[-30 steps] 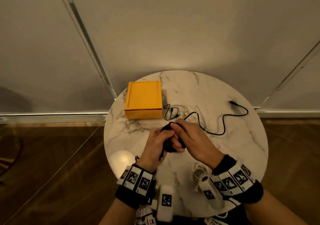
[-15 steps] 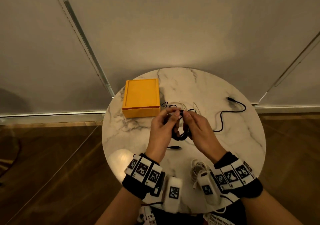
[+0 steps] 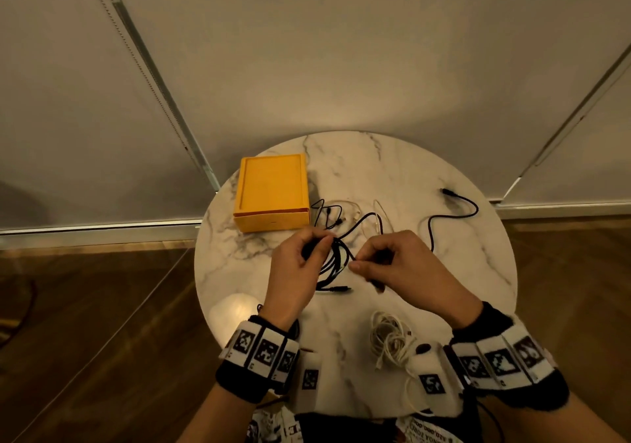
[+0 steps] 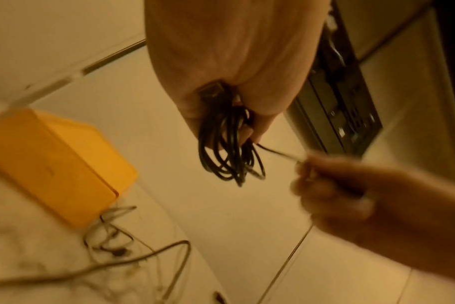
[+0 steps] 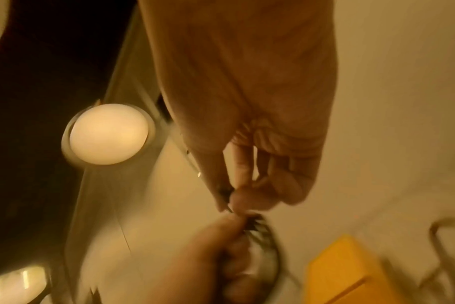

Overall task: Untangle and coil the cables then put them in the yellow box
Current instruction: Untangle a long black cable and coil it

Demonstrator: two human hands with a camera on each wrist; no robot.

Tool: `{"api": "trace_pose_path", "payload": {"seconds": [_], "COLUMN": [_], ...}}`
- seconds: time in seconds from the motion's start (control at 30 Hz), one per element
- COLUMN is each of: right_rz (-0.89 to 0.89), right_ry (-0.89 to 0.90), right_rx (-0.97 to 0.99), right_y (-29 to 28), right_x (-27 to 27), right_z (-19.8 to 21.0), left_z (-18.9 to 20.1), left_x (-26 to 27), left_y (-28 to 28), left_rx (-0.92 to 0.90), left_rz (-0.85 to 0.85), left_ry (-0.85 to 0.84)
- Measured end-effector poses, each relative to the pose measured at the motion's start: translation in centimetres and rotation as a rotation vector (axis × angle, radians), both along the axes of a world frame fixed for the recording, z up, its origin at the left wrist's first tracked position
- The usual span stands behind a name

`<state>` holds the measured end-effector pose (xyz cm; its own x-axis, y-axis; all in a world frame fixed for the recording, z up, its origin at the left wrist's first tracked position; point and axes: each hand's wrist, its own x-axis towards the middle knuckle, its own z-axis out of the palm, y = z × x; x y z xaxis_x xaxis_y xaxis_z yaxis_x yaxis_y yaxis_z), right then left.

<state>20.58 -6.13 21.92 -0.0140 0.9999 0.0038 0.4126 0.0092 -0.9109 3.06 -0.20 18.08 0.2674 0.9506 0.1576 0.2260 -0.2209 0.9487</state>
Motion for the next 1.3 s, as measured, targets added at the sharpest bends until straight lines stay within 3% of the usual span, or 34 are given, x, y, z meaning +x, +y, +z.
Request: {"api": "trace_pose_path", "payload": {"seconds": [0.07, 0.13, 0.2, 0.3, 0.4, 0.47, 0.53, 0.63, 0.7, 0.87, 1.13, 1.3], "right_rz": [0.017, -0.044, -0.063, -0.081, -0.09, -0.069, -0.085, -0.104, -0.07, -0.084, -0.07, 0.053], "right_ry": [0.241, 0.282, 0.175, 0.077, -0.392, -0.549, -0.414, 0.108, 0.378, 0.836, 0.925, 0.724], "right_rx": [-0.118, -0.102, -0.043, -0.03, 0.185, 0.257, 0.223, 0.025, -0.102, -0.245, -0.246, -0.262], "right_y": [-0.1, 0.0, 0.1, 0.2, 0.9, 1.7, 2.3, 2.4, 2.1, 1.5, 1.1, 0.7], "right_x": [-0.9, -1.7, -2.5, -2.7, -1.4, -0.2, 0.3, -1.1, -1.9, -2.5, -2.8, -3.5], "right_z": [0.6, 0.3, -0.2, -0.2, 0.2, 0.0, -0.6, -1.1, -1.8, -3.4, -3.5, -1.6], "left_z": [-0.2, -0.4, -0.5, -0.3, 0.2, 0.8, 1.6, 2.5, 2.6, 2.1, 1.0, 0.8], "left_x": [0.0, 0.0, 0.0, 0.0, -0.6, -1.1, -1.3, -1.0, -0.7, -0.8, -0.3, -0.4], "left_y": [-0.4, -0.7, -1.0, -1.2, -1.0, -0.9, -1.0, -1.1, -1.0, -0.9, -0.9, -0.7], "left_rx": [0.138, 0.185, 0.149, -0.068, -0.248, -0.394, -0.552, -0.677, -0.661, -0.158, 0.155, 0.161], "left_rz": [0.013, 0.034, 0.053, 0.076, 0.019, -0.084, -0.145, -0.159, -0.149, -0.082, -0.03, -0.105], "left_ry": [0.079, 0.08, 0.047, -0.129, -0.212, -0.303, -0.448, -0.647, -0.678, -0.274, -0.075, -0.02]}}
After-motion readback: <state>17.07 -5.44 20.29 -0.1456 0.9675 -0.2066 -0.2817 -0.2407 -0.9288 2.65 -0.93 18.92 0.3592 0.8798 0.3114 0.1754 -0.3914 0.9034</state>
